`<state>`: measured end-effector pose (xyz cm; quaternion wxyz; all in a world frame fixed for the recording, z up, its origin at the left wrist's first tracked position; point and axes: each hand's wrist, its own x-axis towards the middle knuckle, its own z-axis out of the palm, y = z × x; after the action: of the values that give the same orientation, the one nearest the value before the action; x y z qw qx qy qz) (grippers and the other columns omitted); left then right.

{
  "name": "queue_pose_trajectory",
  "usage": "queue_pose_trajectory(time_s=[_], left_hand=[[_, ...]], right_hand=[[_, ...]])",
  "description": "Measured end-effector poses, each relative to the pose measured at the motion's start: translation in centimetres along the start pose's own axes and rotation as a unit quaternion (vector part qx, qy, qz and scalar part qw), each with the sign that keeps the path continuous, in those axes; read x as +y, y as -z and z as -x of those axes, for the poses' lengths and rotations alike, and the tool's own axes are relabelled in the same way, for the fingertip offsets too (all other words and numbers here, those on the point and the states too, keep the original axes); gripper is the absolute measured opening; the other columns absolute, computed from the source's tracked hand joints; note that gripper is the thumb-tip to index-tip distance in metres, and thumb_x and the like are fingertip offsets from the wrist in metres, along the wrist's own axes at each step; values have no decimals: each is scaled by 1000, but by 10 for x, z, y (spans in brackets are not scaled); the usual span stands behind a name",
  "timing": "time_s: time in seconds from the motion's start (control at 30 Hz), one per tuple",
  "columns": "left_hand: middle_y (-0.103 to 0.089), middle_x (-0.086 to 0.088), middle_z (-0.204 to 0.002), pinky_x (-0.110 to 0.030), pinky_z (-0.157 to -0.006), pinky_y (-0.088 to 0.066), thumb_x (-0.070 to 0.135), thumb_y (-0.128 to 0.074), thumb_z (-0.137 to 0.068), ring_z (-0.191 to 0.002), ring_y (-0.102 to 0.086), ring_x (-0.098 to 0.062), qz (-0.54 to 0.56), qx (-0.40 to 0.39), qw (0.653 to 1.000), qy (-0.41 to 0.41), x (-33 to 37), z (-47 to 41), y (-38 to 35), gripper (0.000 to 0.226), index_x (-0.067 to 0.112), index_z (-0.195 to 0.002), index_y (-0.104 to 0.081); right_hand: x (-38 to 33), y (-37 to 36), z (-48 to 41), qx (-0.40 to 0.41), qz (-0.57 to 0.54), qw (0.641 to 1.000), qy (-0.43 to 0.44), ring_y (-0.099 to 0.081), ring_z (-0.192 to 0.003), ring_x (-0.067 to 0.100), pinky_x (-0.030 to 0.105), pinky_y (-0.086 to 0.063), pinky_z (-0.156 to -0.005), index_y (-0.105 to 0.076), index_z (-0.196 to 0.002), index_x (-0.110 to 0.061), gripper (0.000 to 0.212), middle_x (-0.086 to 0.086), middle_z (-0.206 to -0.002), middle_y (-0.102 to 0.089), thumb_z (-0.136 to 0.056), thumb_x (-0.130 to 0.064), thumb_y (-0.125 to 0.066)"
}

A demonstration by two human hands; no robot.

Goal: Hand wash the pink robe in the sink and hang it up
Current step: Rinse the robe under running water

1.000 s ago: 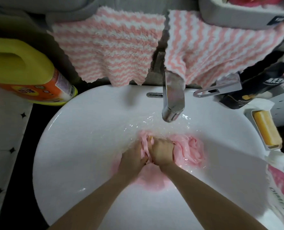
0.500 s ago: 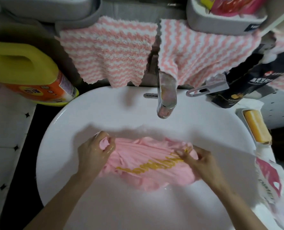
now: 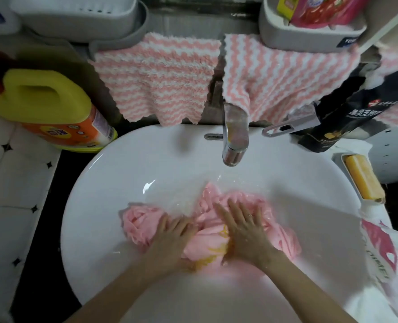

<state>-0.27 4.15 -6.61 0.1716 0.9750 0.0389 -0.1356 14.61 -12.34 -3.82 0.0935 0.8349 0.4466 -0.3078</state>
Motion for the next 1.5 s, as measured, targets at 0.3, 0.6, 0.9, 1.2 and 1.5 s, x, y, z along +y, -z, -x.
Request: queue_pose_trajectory(time_s=[0.3,0.6,0.9,1.2,1.5], left_hand=[[-46,2,-133,-42,-99,-27,89,-45,-51,-122,-41,-19,33,58,998,3,2,16,-10,109,26,-140,-31],[12,-2,-157,-32,-116,10,87,-63,-35,-144,14,-12,310,109,938,113,14,7,9,153,23,-146,21],[-64,4,-84,-19,-70,-44,28,-56,-64,-73,-63,-10,321,297,887,146,36,-37,41,30,17,-92,-59],[-17,2,-153,-56,-113,-5,65,-58,-68,-144,-7,-23,6,-84,996,-25,6,-36,43,93,34,-147,-19],[-62,7,-121,-24,-94,-36,66,-21,-88,-112,-57,-17,254,138,928,233,-3,-43,28,61,29,-125,-52]], right_hand=[[-14,-7,-14,145,7,989,20,-57,-41,26,42,-51,-57,-72,-76,-32,30,2,-45,-57,-50,-38,-59],[-33,68,34,174,-508,844,-4,-60,-98,2,17,-47,-80,-70,-92,-27,28,-12,-113,-62,-65,-35,-63],[0,49,27,125,-755,643,-10,-69,-85,16,28,-55,-70,-74,-93,-19,48,2,-91,-75,-45,-21,-78],[20,13,15,195,-528,823,-80,-41,-127,11,28,-32,-104,-37,-136,-43,67,-12,-140,-42,-82,-19,-67],[-12,7,-18,217,-363,902,-90,-55,-93,19,28,-39,-77,-65,-95,-35,63,-12,-87,-54,-74,-75,-21]])
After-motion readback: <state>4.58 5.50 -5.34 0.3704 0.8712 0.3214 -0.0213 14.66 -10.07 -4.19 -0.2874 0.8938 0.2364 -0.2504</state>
